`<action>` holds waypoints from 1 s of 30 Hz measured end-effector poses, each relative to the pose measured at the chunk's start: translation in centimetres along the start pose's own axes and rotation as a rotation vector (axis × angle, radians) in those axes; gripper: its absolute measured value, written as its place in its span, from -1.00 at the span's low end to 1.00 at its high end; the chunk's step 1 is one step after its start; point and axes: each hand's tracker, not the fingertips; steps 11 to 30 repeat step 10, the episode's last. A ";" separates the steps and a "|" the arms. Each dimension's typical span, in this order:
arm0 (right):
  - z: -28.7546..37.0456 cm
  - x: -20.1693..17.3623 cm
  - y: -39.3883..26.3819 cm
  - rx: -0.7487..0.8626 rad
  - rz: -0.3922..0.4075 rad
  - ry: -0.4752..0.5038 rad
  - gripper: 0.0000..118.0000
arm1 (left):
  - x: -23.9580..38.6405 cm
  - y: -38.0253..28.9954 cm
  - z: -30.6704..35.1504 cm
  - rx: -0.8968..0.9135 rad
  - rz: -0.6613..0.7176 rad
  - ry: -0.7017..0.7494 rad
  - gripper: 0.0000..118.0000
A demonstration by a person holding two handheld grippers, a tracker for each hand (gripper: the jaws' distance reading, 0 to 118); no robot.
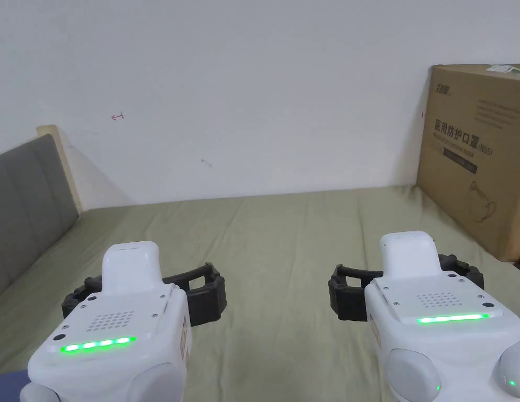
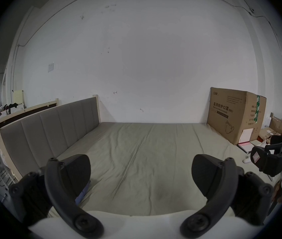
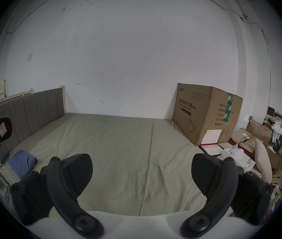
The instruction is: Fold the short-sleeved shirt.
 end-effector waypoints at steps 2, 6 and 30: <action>0.0 0.1 0.0 -0.001 -0.008 0.000 0.94 | -0.2 0.1 0.0 0.015 0.000 -0.017 0.93; -0.2 0.3 0.0 -0.005 -0.022 0.002 0.94 | -0.6 0.7 0.0 0.004 0.013 -0.063 0.95; -0.3 0.4 0.1 -0.007 -0.024 0.000 0.94 | -0.6 0.7 0.1 0.024 0.016 -0.057 0.97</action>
